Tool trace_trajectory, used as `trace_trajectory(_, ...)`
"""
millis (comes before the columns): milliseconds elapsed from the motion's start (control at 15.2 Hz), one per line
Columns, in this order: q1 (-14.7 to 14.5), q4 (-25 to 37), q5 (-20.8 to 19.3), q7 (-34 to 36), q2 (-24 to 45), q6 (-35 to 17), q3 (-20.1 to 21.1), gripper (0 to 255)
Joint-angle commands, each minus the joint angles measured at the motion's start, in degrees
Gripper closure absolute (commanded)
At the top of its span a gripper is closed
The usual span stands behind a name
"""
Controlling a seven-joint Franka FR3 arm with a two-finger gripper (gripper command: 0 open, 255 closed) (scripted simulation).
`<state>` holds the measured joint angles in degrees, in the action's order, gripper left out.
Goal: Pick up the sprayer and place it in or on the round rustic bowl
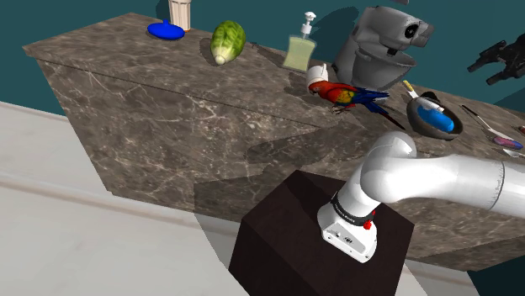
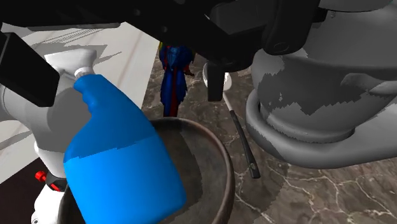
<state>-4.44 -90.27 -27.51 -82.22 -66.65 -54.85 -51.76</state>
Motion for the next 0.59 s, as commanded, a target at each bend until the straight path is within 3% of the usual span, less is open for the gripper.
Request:
trace_trajectory(0, -2.21, 6.55, 0.29, -1.22, 2.88, 3.09, -0.42, 0)
trace_trajectory(66, -3.38, 9.76, 0.28, -1.9, 4.25, 4.55, -0.81, 0)
trace_trajectory(528, -3.38, 9.76, 0.28, -1.9, 4.25, 4.55, -0.81, 0)
